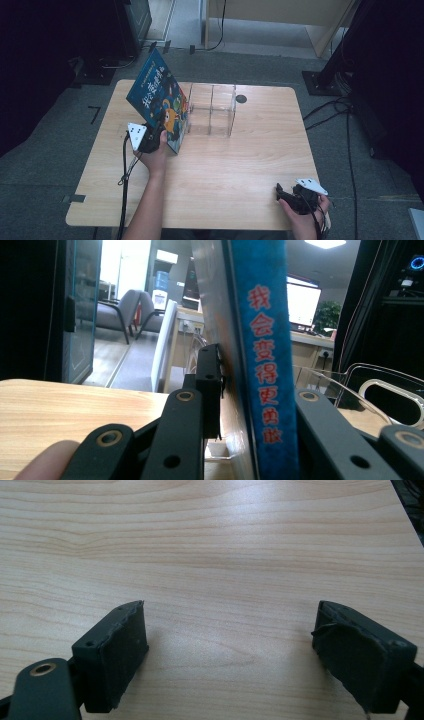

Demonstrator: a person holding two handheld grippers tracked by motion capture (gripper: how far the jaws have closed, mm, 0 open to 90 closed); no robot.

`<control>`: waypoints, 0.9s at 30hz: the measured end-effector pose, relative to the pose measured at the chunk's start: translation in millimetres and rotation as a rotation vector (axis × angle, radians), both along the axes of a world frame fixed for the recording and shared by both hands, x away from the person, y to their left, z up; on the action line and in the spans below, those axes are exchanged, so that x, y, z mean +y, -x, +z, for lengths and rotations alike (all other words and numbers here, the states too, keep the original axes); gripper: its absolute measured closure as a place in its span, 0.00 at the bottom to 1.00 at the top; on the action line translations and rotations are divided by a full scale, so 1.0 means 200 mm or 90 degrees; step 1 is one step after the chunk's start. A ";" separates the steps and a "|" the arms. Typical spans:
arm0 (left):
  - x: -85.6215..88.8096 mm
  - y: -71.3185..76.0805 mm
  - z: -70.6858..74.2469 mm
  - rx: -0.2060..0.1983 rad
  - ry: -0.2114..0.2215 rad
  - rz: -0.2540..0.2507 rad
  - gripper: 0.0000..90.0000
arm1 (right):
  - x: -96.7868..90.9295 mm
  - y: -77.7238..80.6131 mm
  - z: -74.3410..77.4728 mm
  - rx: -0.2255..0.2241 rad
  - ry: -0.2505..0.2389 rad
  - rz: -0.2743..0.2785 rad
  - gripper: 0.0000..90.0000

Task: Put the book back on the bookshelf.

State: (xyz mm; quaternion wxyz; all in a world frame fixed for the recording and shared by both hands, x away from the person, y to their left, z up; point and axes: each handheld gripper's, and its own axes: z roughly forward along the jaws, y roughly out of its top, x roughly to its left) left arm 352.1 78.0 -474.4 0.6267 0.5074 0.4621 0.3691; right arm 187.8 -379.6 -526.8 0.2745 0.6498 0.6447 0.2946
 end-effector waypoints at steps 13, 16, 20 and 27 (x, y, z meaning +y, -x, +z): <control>0.01 0.02 0.01 -0.004 0.009 0.002 0.72 | 0.00 0.00 0.00 0.000 0.000 0.000 0.15; 0.01 0.03 0.02 -0.005 0.012 -0.006 0.64 | 0.00 0.00 0.00 0.000 0.000 0.000 0.15; 0.02 0.05 0.05 0.004 0.017 -0.016 0.47 | 0.00 0.00 0.00 0.000 0.001 0.000 0.15; 0.05 0.09 0.06 0.035 0.012 -0.046 0.29 | 0.00 0.00 0.00 0.000 0.000 -0.001 0.15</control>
